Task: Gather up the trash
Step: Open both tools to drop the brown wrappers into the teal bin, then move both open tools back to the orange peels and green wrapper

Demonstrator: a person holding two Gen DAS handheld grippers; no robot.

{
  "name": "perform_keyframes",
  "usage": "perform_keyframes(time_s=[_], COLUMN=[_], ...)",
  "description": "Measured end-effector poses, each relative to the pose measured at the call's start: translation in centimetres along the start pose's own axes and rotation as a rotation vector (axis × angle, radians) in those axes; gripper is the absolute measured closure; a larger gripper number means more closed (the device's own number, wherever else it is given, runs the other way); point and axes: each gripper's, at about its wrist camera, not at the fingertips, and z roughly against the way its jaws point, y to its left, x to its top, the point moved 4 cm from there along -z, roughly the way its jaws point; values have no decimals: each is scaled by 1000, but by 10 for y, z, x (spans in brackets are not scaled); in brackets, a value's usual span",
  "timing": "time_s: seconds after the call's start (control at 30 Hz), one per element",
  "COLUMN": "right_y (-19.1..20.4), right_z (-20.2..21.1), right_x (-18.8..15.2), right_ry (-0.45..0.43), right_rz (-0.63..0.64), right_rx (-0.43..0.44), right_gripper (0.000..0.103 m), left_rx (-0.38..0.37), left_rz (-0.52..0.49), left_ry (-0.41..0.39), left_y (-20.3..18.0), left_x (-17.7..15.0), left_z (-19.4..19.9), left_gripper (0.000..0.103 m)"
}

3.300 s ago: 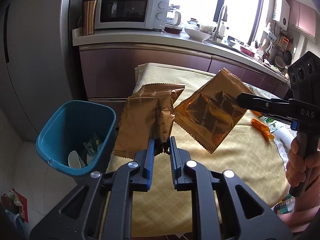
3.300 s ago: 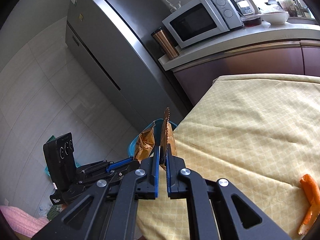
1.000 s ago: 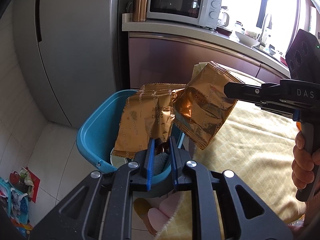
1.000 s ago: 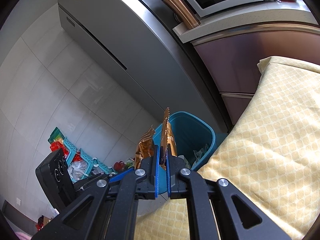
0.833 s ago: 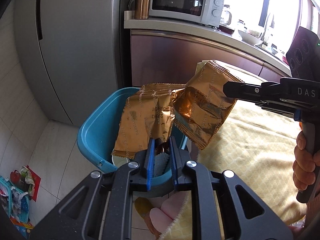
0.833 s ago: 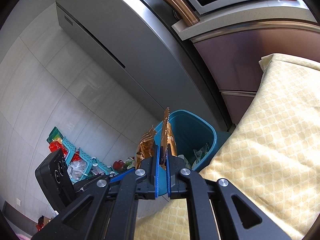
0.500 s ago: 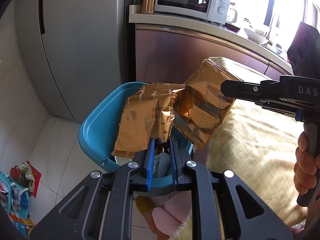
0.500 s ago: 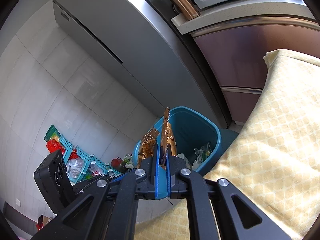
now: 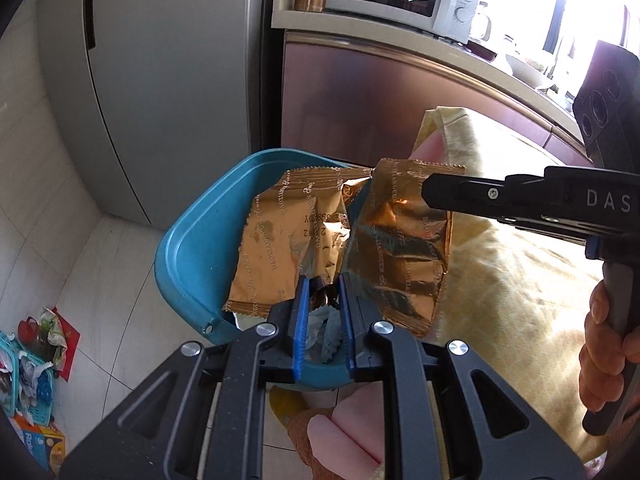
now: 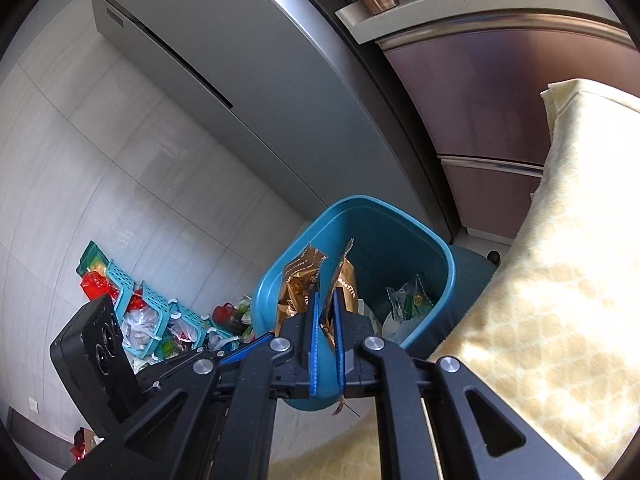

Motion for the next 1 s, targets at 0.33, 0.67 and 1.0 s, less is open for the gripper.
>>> perform_keyframes(time_s=[0.33,0.67,1.0], right_y=[-11,-18,-13], right_z=[-12,11,70], right_x=[0,-2,-21], right_ry=[3,-22,-93], right_rz=[-55,-54,37], right_rx=[-10,4,-14], right_gripper=[78,74,60], left_rx=[5,-22,-118], left_rz=[33,20,-64], left_ry=[38,-6,-130], left_y=[8,2,-35], left_x=[-5,-12,-15], left_z=[-17,-4,47], left_gripper=[86,76,54])
